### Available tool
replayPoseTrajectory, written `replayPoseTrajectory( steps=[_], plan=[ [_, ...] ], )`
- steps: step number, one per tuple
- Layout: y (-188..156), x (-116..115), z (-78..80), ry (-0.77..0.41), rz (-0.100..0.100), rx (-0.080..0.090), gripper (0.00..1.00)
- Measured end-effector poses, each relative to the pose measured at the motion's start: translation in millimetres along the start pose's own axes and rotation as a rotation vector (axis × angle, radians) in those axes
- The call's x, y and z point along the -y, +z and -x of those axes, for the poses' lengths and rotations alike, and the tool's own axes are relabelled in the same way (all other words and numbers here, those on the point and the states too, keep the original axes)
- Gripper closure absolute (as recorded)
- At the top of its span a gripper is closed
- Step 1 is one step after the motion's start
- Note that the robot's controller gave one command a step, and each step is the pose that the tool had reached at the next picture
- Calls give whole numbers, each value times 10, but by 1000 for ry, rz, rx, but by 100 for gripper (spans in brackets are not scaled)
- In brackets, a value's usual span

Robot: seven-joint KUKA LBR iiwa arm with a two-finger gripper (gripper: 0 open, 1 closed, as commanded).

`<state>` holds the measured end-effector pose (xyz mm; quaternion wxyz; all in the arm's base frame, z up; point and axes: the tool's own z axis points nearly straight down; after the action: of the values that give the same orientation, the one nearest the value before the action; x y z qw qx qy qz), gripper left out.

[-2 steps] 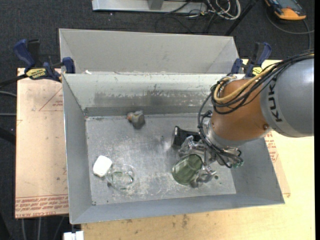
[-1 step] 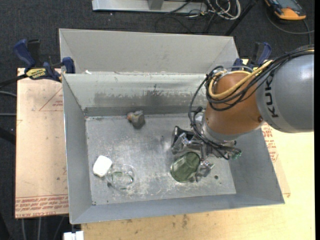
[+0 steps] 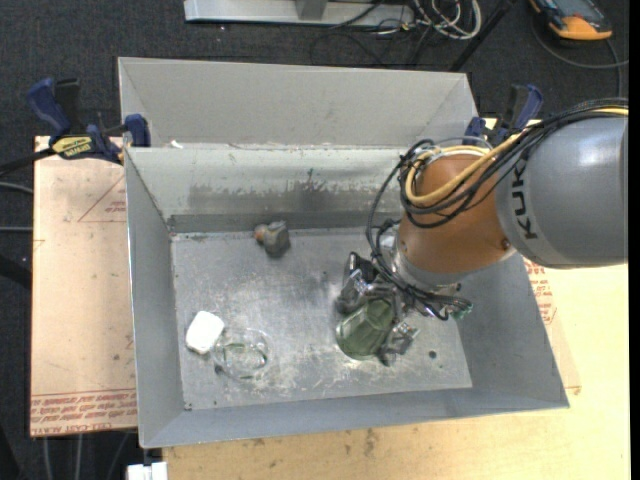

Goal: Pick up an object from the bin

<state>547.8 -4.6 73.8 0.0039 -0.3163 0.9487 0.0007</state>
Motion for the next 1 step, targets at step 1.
replayPoseTrajectory(
  steps=[1],
  plan=[
    [-5,18,119,-202,2,-9,100]
  ],
)
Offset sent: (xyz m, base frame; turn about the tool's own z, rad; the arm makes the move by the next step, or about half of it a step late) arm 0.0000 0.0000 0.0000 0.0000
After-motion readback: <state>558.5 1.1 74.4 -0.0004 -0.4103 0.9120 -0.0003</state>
